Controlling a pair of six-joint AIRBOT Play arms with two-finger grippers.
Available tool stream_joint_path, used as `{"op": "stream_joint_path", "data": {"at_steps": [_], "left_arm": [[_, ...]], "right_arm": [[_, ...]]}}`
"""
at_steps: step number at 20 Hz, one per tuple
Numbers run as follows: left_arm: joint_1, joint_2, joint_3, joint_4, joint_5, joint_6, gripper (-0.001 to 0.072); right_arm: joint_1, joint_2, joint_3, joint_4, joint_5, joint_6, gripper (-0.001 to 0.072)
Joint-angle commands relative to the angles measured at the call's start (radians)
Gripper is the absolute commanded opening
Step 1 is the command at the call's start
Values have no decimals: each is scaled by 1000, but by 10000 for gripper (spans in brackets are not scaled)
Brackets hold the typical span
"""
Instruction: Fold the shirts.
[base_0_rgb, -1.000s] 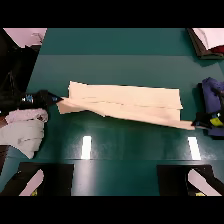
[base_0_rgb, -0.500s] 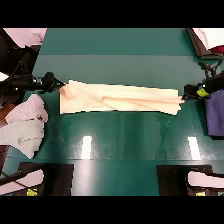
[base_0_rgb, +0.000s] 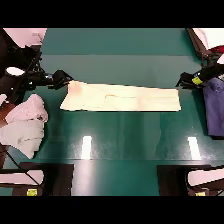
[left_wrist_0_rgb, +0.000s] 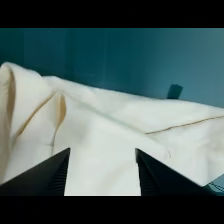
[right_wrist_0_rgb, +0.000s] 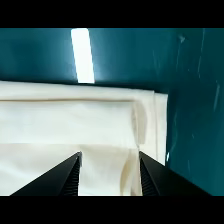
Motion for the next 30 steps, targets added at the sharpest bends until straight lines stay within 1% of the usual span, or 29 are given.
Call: {"op": "stream_joint_path", "data": {"at_steps": [1,4,5,6,7,8,11,14,16,19,22,23,24,25,26,27,28,30], "left_arm": [[-8,-6,36,1,0,11,500],[-2,-5,86,6,-159,11,498],[-2,-5,92,3,-195,11,424],[-2,-5,92,-4,-229,13,101],[-5,-5,92,-2,-248,20,21],[-10,-5,92,-2,-263,19,22],[-62,-7,92,0,-271,19,22],[-157,-7,92,10,-217,2,22],[-226,-7,92,10,-161,-18,22],[-312,-11,92,11,-102,-18,22],[-372,-14,92,24,-84,-19,22],[-386,-14,92,26,-77,-19,22],[-399,-14,92,29,-71,-26,22],[-411,-14,92,34,-70,-50,22],[-423,-18,92,39,-66,-72,22],[-435,-25,92,39,-54,-71,22],[-445,-37,93,39,-36,-72,22],[-458,-70,114,37,-5,-79,22]], "right_arm": [[-35,-18,48,64,41,-10,433],[-116,-17,18,127,150,-81,453],[-147,-17,-10,144,164,-96,454],[-178,-18,-43,161,166,-97,509],[-206,-18,-79,185,163,-98,641],[-237,-18,-117,214,155,-98,660],[-307,-18,-241,339,61,-151,656],[-317,-19,-328,439,-32,-233,653],[-291,-20,-350,451,-64,-257,651],[-240,-58,-315,453,-35,-262,651],[-179,-114,-259,452,38,-262,641],[-159,-129,-242,451,59,-263,566],[-142,-136,-226,449,72,-263,505],[-130,-138,-213,449,87,-263,496],[-119,-136,-201,445,106,-262,321],[-113,-134,-186,442,130,-263,100],[-113,-134,-164,444,164,-262,19],[-110,-134,-106,445,248,-241,18]]}}
